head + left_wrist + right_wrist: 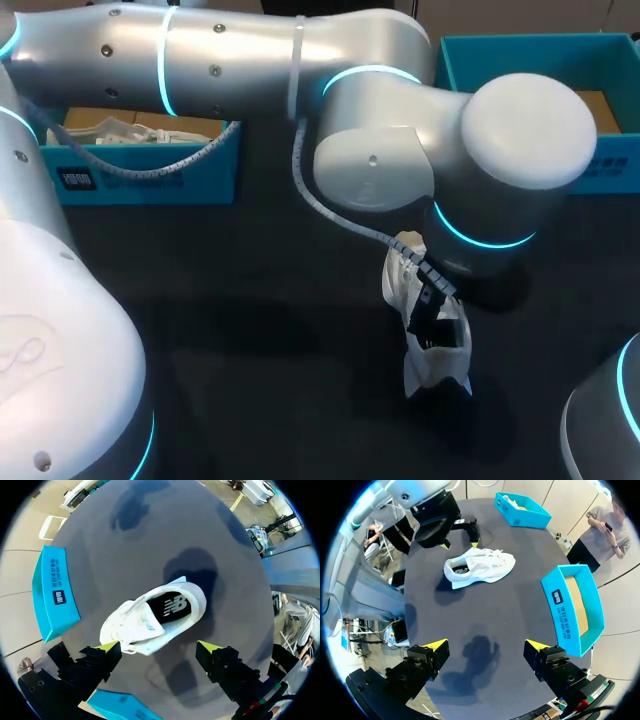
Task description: Take the shoe out of the shoebox, open the shoe tongue, remove and reinsert the insole, then place the shoe into the shoebox
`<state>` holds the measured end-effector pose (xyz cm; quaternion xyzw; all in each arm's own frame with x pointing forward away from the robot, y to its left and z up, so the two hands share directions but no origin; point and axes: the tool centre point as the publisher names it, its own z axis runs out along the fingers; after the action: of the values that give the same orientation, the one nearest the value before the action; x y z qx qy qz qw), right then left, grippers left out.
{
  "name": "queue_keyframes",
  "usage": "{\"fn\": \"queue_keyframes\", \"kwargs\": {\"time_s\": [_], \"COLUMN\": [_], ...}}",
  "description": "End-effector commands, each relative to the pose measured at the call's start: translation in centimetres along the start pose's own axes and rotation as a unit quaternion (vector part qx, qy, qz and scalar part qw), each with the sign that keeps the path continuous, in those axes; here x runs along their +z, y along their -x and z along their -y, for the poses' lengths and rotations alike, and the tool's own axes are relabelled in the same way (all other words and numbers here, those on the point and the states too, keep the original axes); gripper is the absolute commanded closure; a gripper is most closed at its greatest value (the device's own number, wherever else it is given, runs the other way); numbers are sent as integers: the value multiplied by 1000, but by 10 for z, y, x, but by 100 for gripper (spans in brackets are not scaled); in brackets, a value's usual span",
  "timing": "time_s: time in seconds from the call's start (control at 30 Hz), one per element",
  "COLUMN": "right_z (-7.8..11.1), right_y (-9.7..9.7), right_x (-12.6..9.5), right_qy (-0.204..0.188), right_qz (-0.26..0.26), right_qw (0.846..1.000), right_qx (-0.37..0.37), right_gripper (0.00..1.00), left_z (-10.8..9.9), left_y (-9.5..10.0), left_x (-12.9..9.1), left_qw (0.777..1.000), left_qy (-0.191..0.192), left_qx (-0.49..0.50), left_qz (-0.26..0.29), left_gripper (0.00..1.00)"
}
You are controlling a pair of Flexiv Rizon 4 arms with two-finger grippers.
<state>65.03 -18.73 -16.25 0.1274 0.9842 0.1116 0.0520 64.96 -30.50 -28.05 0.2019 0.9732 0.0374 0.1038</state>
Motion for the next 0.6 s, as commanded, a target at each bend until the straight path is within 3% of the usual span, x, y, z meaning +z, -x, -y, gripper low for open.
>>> {"fn": "queue_keyframes", "kwargs": {"time_s": [0.03,0.17,0.6], "right_z": [-1,-1,-1], "right_y": [2,2,2], "right_x": [0,0,0], "right_qy": [-2,-2,-2], "right_qz": [-2,-2,-2], "right_qw": [1000,1000,1000], "right_qx": [0,0,0], "right_gripper": [0,0,0], "left_z": [-2,1,25], "left_y": [-1,0,-31], "left_x": [-2,-2,7], "left_qw": [998,988,980], "left_qy": [-30,-58,-87], "left_qx": [-58,-143,-171], "left_qz": [-6,-15,-58], "left_gripper": [0,0,0]}}
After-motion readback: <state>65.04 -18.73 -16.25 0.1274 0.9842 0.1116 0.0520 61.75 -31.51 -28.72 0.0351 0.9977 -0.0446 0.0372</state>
